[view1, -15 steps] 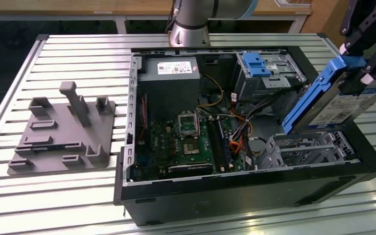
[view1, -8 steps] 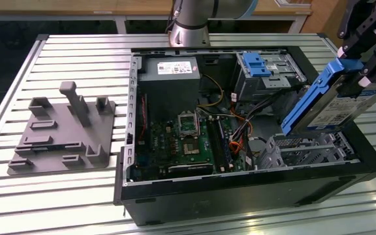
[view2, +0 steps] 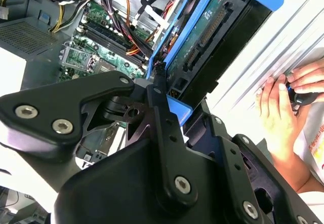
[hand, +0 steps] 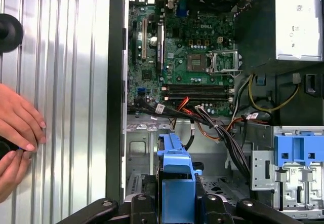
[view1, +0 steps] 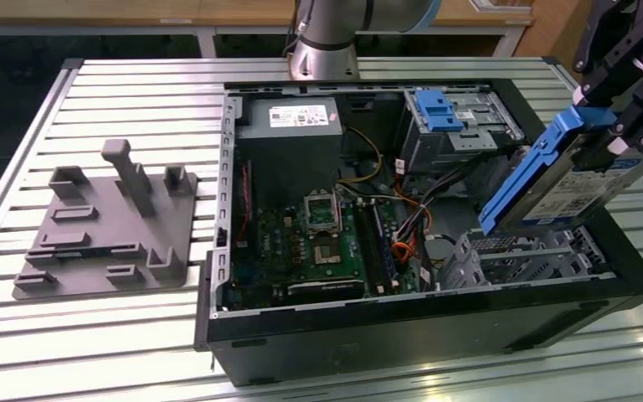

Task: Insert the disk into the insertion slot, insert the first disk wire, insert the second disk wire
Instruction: 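Insert the disk into the insertion slot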

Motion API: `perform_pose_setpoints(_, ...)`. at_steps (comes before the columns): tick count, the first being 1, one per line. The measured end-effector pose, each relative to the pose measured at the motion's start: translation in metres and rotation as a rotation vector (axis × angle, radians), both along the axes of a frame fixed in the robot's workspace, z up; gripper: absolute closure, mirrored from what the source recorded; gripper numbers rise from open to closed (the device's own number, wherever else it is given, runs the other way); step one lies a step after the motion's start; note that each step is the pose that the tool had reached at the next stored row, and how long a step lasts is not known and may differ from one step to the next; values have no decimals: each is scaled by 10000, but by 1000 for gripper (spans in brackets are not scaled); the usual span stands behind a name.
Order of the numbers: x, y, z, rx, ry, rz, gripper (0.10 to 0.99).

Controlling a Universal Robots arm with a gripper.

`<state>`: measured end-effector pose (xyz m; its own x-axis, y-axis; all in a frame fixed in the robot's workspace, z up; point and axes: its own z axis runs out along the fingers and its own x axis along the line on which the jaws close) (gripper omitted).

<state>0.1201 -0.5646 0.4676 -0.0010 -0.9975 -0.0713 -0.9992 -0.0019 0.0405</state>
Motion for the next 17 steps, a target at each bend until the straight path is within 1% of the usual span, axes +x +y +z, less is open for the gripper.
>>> perform_pose_setpoints(17,0,0,-103,0,0,62,722)
